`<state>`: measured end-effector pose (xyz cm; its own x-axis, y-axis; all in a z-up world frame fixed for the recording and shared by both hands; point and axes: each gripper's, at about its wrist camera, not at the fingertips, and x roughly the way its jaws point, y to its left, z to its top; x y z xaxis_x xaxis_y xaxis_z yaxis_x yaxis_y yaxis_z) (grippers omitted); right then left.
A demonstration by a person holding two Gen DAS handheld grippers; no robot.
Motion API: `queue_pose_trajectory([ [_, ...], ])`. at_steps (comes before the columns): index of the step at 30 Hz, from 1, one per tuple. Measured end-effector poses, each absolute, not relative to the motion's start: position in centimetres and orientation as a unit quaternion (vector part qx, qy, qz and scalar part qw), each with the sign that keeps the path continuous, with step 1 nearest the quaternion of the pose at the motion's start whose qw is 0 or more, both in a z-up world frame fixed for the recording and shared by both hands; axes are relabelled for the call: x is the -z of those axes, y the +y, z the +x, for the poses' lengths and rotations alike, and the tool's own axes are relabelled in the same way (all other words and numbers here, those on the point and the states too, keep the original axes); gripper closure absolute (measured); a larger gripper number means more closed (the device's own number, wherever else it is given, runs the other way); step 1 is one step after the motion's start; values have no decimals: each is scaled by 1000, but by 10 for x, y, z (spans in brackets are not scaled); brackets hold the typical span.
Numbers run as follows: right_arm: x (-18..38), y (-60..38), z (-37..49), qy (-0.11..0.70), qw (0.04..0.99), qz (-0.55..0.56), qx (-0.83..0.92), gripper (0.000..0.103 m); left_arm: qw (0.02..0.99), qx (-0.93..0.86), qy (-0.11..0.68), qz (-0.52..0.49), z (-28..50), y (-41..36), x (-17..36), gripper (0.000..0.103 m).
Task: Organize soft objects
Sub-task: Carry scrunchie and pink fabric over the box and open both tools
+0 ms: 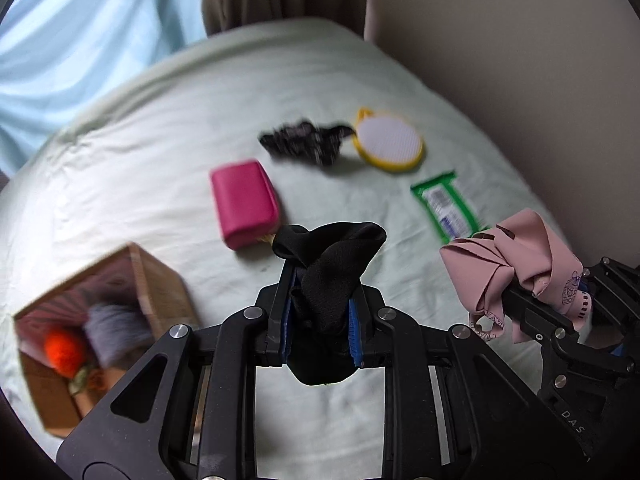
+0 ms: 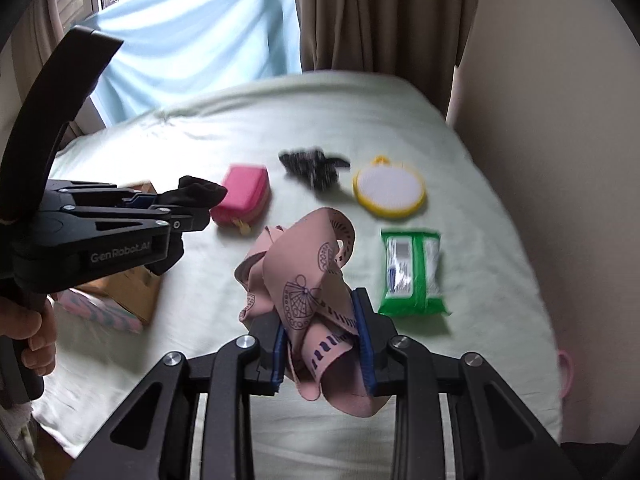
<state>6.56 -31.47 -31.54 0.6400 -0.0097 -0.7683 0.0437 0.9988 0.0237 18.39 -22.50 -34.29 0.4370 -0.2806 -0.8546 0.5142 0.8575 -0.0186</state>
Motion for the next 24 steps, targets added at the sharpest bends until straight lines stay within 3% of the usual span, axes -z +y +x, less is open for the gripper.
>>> queue_pose_trajectory([
  [13,165,-254,45,375,927,23,-1,76,877,183,439,61,148,-132,187,84],
  [24,118,-153,61,360,930,19,-68,76,901,97,423,17,130,1,132,84],
])
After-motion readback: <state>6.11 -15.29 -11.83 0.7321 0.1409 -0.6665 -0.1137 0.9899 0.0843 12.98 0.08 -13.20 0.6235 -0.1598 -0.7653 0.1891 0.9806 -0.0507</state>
